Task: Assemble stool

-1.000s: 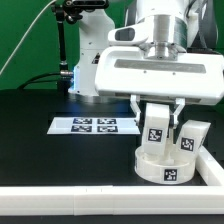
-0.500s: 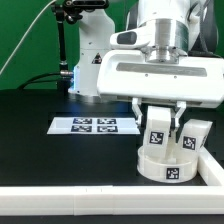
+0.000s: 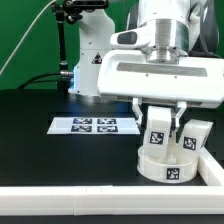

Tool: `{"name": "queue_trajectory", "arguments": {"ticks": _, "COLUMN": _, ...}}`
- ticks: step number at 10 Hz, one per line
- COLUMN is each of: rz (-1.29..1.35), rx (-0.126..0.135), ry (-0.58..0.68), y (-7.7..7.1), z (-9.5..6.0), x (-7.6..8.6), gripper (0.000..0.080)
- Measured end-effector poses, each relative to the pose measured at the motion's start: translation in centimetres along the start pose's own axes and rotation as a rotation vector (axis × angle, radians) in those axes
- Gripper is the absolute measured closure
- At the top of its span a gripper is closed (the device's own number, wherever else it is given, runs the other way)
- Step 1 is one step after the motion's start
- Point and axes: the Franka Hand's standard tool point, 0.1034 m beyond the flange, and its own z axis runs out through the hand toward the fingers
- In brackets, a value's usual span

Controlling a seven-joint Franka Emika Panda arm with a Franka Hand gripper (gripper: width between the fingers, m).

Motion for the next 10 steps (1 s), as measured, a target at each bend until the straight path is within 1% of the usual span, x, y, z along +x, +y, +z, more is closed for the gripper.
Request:
{"name": "queue_trajectory", "arguments": {"ticks": 2, "rz": 0.015, "rx": -0.005, "ry": 0.018, "y": 0.29, "z": -0.11, "x": -0.29, "gripper": 0.0463}}
{"name": "queue_trajectory", "arguments": {"ticks": 4, "rz": 0.045, "rx": -0.013, "ry": 0.021, "y": 0.27, "z": -0.20, "x": -0.49, "gripper": 0.0463}}
{"name": "queue_trajectory", "arguments": {"ticks": 8, "rz": 0.047, "rx": -0.013, "ry": 0.002, "y": 0.31, "z": -0.12, "x": -0.43, "gripper": 0.0463}}
{"name": "queue_trajectory", "arguments": {"ticks": 10, "rz": 0.046, "rx": -0.014, "ry": -0.013, "y": 0.33, "z": 0.02, "x": -0.74, "gripper": 0.0225}}
